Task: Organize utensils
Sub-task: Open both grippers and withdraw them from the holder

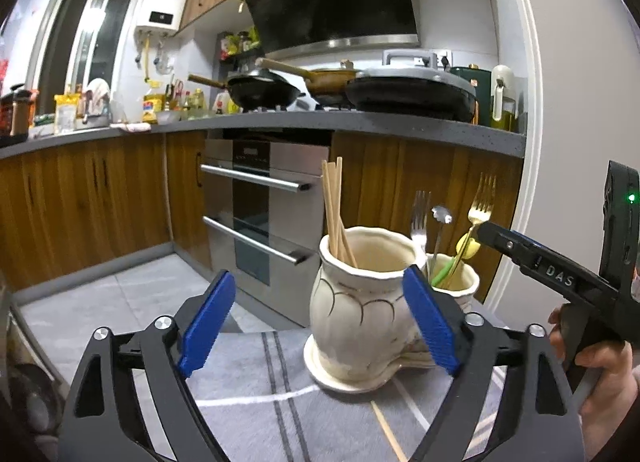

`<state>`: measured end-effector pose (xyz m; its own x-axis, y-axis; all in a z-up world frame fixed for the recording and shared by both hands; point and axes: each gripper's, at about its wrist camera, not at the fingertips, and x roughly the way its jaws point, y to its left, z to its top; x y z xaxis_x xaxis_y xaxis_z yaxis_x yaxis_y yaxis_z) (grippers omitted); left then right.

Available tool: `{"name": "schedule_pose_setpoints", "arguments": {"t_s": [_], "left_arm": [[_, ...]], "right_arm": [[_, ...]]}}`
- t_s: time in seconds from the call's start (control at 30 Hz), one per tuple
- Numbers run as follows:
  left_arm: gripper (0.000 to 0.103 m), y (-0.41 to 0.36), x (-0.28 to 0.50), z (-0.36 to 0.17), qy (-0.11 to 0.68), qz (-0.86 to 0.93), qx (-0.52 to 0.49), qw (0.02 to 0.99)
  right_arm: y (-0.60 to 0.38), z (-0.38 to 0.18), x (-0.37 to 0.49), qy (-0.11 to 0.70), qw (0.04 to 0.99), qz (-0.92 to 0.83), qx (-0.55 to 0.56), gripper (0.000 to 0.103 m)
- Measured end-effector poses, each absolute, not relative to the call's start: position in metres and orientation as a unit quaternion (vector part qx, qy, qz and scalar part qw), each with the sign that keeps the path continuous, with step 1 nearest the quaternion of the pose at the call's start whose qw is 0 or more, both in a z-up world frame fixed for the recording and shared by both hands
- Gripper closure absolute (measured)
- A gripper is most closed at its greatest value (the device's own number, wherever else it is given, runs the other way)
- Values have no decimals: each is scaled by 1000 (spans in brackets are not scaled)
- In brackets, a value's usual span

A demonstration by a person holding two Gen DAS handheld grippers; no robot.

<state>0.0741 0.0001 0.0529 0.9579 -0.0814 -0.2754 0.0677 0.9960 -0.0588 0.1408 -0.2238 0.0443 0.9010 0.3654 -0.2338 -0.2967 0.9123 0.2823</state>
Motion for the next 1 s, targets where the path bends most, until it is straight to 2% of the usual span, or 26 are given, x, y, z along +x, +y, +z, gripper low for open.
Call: {"name": "schedule_pose_setpoints", "arguments": {"t_s": [0.03,0.1,0.23,1.0], "left_arm": [[15,0,70,53,141,-37,-23,989],[12,0,65,53,143,-35,-18,989],[7,2,50,52,144,-24,-17,989],[5,9,-7,5,236,-46,-18,971]], "right_arm": [[-226,43,137,145,967,169,124,12],[-233,41,128,150,965,170,134,5],[-238,36,112,169,962,166,133,5],[-202,-40,32,351,914,203,18,5]]}}
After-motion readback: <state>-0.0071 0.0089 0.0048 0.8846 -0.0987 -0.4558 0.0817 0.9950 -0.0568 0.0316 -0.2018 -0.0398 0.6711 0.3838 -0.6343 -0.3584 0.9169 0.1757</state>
